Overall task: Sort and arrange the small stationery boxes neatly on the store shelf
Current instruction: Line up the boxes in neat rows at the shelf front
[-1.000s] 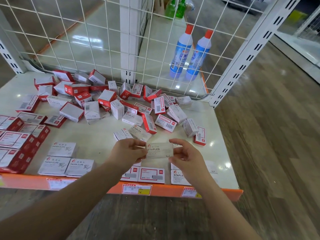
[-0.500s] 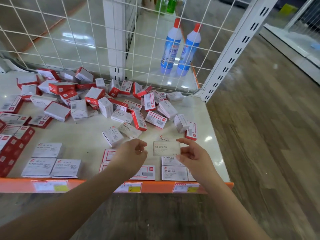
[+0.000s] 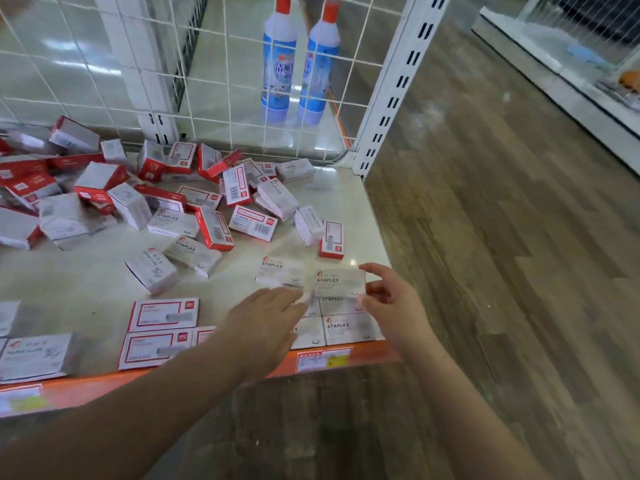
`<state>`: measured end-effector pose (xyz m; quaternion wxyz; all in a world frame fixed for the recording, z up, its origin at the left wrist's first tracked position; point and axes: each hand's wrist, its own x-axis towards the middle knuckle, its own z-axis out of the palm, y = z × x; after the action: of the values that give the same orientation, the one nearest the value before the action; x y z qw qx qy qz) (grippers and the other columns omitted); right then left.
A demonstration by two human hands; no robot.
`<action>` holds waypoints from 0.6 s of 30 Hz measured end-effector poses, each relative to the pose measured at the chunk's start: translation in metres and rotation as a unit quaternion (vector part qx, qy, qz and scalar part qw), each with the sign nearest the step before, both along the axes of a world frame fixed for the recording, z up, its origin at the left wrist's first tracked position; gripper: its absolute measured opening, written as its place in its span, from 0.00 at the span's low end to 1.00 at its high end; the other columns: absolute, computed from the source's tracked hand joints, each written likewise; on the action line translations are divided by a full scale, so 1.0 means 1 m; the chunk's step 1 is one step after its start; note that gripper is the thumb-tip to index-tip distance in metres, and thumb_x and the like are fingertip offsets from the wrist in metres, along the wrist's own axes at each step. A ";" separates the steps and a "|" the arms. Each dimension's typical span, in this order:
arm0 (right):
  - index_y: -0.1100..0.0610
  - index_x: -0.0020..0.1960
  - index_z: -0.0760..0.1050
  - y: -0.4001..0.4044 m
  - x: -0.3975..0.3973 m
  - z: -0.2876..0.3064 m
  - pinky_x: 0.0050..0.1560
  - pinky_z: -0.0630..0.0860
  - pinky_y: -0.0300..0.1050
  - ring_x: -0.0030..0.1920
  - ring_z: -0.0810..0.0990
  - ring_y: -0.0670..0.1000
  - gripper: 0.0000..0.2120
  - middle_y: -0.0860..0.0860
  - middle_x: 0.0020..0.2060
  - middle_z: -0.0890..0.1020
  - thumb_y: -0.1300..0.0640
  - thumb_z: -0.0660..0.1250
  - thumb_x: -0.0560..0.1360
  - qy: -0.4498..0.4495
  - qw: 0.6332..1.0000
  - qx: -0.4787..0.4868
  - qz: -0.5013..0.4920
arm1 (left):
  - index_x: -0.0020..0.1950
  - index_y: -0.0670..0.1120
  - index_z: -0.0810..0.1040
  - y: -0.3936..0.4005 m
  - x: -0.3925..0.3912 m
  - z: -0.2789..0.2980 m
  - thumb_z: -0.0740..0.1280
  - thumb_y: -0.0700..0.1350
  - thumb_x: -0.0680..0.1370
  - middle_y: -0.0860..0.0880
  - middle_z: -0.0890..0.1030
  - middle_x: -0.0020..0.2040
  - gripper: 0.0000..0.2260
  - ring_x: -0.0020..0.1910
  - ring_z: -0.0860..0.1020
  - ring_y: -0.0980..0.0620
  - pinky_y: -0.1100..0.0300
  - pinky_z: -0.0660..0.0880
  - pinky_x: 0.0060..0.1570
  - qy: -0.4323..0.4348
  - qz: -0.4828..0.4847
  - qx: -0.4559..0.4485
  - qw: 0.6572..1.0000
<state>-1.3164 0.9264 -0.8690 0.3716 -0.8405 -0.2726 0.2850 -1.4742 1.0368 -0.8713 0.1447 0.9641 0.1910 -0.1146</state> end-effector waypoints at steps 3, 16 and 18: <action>0.49 0.63 0.70 0.005 0.007 0.000 0.37 0.73 0.32 0.43 0.77 0.42 0.20 0.47 0.43 0.79 0.65 0.62 0.76 -0.017 1.000 0.001 -0.012 | 0.76 0.52 0.50 -0.002 0.008 -0.001 0.51 0.52 0.82 0.52 0.51 0.77 0.23 0.75 0.50 0.52 0.58 0.49 0.73 0.006 -0.012 0.004 1.000; 0.51 0.64 0.71 0.027 0.025 -0.012 0.40 0.75 0.35 0.45 0.78 0.46 0.22 0.49 0.46 0.79 0.70 0.56 0.75 -0.025 0.998 -0.057 0.018 | 0.76 0.51 0.51 0.003 0.024 -0.003 0.52 0.55 0.81 0.50 0.56 0.75 0.24 0.72 0.59 0.48 0.55 0.58 0.70 0.010 -0.051 0.024 0.998; 0.53 0.65 0.71 0.028 0.026 -0.018 0.44 0.76 0.38 0.48 0.78 0.48 0.22 0.50 0.48 0.79 0.70 0.57 0.75 -0.027 0.997 -0.072 0.019 | 0.76 0.51 0.52 0.005 0.024 -0.003 0.52 0.54 0.81 0.50 0.55 0.76 0.24 0.72 0.58 0.48 0.55 0.57 0.71 0.008 -0.058 0.023 0.998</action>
<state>-1.2899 0.9544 -0.8866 0.2972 -0.8671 -0.2773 0.2879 -1.4497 1.0413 -0.8747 0.1145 0.9756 0.1386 -0.1258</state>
